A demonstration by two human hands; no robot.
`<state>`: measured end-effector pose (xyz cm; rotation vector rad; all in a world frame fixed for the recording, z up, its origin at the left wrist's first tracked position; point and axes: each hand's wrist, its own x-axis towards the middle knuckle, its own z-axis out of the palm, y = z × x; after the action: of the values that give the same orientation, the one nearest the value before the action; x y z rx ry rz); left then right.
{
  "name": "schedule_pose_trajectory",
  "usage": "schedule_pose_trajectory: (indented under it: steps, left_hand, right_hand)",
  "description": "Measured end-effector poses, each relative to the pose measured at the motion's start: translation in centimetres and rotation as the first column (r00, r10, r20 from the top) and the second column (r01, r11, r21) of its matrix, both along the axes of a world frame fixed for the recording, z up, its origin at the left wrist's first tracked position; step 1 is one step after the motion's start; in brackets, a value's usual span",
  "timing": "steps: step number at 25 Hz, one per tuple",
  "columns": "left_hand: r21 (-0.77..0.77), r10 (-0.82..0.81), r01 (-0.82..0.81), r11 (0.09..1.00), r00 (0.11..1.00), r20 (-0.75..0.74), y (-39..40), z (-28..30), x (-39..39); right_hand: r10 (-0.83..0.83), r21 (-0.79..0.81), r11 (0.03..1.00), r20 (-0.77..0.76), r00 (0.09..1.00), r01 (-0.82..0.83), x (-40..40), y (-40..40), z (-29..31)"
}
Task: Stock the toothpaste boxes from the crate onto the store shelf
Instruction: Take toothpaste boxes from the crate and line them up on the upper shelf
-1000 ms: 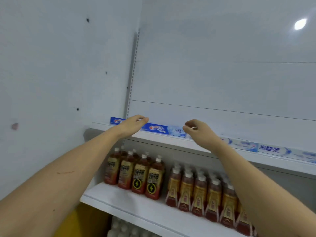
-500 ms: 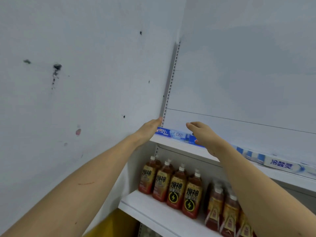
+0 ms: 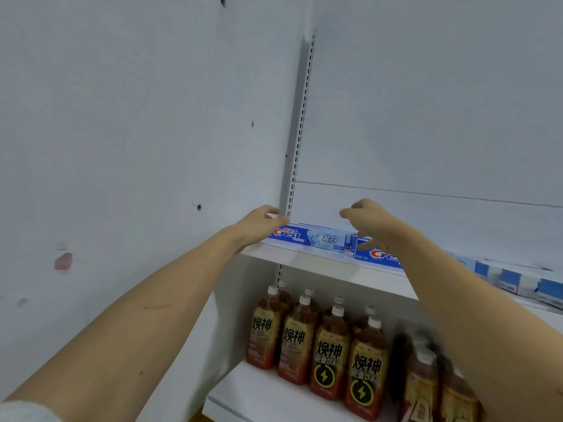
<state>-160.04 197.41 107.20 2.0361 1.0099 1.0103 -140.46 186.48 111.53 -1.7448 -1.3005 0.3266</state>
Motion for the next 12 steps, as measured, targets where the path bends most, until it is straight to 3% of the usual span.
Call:
schedule_pose_trajectory:
  steps: [7,12]
  left_hand:
    - [-0.113,-0.007,-0.008,0.994,0.991,-0.132,11.2,0.7,2.4]
    - [-0.269,-0.229,0.153,0.951,0.934,-0.275,15.1,2.5,3.0]
  right_hand:
    - [-0.141,0.004,0.989,0.305,0.942,0.146,0.5,5.5,-1.2]
    - [-0.137,-0.235,0.915,0.580,0.803,0.327,-0.8,9.6,-1.5]
